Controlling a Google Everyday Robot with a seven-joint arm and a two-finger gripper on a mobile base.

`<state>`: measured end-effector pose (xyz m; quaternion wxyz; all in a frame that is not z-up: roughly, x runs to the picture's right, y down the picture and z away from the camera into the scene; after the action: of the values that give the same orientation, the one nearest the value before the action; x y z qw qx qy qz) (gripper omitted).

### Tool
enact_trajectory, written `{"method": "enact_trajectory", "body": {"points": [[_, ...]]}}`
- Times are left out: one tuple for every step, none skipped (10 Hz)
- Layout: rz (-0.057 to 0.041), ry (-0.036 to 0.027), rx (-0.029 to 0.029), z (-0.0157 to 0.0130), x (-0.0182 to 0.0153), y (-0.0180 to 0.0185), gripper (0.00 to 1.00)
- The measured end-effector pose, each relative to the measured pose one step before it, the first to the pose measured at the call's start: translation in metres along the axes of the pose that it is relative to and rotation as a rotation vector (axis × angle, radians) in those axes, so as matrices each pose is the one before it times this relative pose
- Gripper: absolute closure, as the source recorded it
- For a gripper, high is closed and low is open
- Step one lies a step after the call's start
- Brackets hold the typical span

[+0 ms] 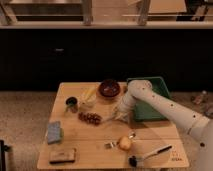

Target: Wipe table surface with towel

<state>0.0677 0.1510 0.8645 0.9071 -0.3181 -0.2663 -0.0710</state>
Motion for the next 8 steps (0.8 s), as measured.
{"method": "enact_trajectory", "body": {"points": [[-0.00461, -0.00622, -0.00529, 0.00772, -0.00198, -0.00461, 1.0], [-0.01017, -0.0085, -0.00828, 0.00876, -0.00504, -0.00304, 1.0], [-0.01715, -0.0116, -0.01511, 0.01003, -0.0071, -0.00187, 1.0], [-0.01289, -0.00897, -0.00854, 0.00545, -0.00569, -0.00086, 1.0], [-0.01982, -0.01706, -0.01151, 0.00457, -0.00523, 0.0019, 1.0], [-0.01115, -0.01118, -0.01065, 0.00195, -0.00492, 0.00521, 1.0], [-0.00505, -0.00924, -0.00652, 0.00083, -0.00228, 0.00464, 1.0], [-0.00562, -0.01236, -0.01066, -0.00214, -0.0047, 0.01223, 1.0]]}}
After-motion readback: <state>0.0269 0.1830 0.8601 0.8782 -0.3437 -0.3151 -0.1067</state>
